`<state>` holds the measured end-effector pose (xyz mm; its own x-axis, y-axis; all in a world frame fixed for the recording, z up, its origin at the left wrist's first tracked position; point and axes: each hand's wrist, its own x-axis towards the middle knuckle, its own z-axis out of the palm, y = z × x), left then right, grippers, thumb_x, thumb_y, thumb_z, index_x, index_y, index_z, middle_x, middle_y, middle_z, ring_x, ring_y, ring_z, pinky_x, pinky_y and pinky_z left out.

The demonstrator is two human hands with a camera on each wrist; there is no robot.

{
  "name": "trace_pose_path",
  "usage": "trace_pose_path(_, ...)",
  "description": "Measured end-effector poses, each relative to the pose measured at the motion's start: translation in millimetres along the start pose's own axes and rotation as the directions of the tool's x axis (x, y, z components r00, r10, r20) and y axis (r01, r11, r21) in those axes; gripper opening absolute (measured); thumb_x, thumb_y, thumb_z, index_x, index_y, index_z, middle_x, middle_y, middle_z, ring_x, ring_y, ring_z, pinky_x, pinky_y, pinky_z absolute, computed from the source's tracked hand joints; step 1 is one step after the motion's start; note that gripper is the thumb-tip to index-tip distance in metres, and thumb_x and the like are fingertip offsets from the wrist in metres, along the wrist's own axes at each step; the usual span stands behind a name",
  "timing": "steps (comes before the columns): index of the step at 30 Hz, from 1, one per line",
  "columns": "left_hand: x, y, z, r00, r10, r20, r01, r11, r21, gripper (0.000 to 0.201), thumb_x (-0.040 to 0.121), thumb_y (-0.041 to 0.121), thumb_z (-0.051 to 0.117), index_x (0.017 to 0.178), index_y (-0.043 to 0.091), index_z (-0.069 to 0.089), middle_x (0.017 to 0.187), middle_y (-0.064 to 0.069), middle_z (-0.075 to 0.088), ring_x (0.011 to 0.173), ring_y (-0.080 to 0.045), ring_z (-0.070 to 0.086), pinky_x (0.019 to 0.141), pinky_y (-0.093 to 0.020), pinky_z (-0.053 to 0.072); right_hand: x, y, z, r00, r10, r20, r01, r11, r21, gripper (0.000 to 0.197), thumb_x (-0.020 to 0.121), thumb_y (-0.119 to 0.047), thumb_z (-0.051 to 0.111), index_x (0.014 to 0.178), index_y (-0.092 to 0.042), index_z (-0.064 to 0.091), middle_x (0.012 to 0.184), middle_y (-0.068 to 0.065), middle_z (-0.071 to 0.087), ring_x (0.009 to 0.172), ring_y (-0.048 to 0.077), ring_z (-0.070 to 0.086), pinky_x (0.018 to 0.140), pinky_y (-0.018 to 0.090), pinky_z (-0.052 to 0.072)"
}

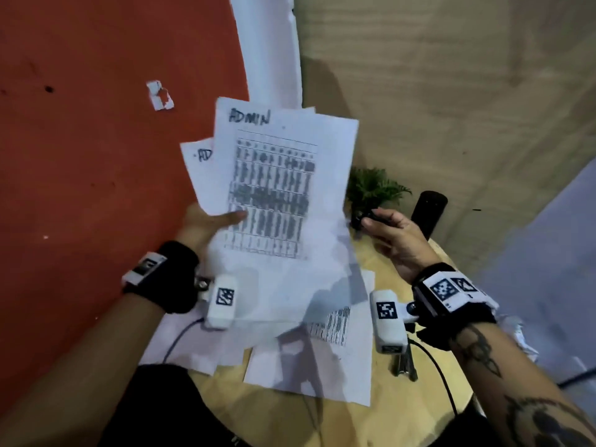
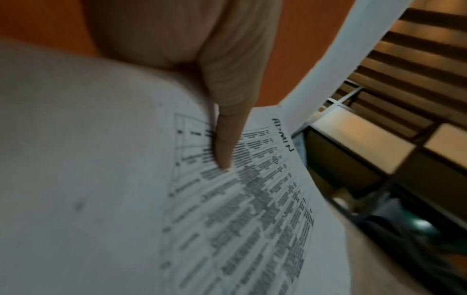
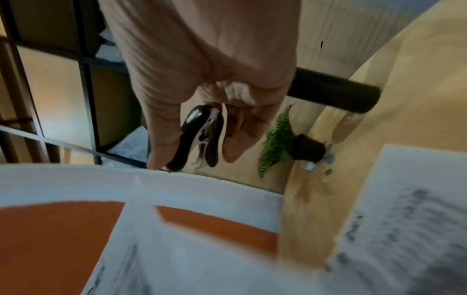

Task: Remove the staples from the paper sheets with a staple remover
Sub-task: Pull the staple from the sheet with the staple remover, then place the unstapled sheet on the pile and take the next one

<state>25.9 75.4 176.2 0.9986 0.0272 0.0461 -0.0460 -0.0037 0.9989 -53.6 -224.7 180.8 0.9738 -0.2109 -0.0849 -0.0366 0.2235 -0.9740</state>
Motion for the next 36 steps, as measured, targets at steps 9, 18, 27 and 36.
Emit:
trace_pose_path(9,77.9,-104.1,-121.4,0.955,-0.284,-0.082,0.255,0.656,0.710,0.055,0.073,0.016,0.079,0.115,-0.011,0.056,0.115,-0.027,0.061,0.106,-0.040,0.059,0.092,-0.049,0.045,-30.3,127.7,-21.3,0.954,0.289,-0.077,-0.297,0.877,-0.377,0.029,0.081,-0.001,0.069,0.070,-0.013,0.045,0.087,0.009,0.052,0.067,0.012,0.044,0.053,0.015,0.036)
trace_pose_path(18,100.8,-173.9,-105.5,0.936,-0.325,-0.137,0.279,0.443,0.852,0.047,0.082,0.009,0.072,0.119,-0.013,0.055,0.120,-0.030,0.058,0.110,-0.042,0.057,0.093,-0.044,0.042,-27.9,201.7,-9.9,0.831,0.552,-0.068,-0.550,0.834,0.045,0.018,0.093,-0.031,0.052,0.101,-0.015,0.054,0.093,0.000,0.061,0.074,0.011,0.053,0.060,0.025,0.034)
trace_pose_path(27,83.4,-214.7,-52.4,0.954,-0.278,-0.108,0.117,0.016,0.993,0.078,0.077,0.041,0.073,0.140,0.014,0.035,0.144,-0.019,0.035,0.132,-0.039,0.032,0.103,-0.053,0.030,-15.3,212.8,-17.0,0.810,0.560,0.177,-0.562,0.654,0.506,0.063,0.035,-0.049,0.090,0.083,-0.011,0.076,0.088,0.010,0.072,0.058,0.013,0.064,0.047,0.017,0.044)
trace_pose_path(36,44.6,-233.8,-31.9,0.877,-0.476,0.067,-0.065,0.020,0.998,0.069,0.090,0.038,0.059,0.147,0.017,0.026,0.152,-0.018,0.027,0.137,-0.036,0.029,0.110,-0.047,0.029,-25.4,173.6,-6.1,0.865,0.328,0.379,-0.501,0.580,0.642,0.062,0.047,-0.040,0.089,0.098,-0.008,0.072,0.098,0.011,0.071,0.071,0.015,0.067,0.055,0.022,0.052)
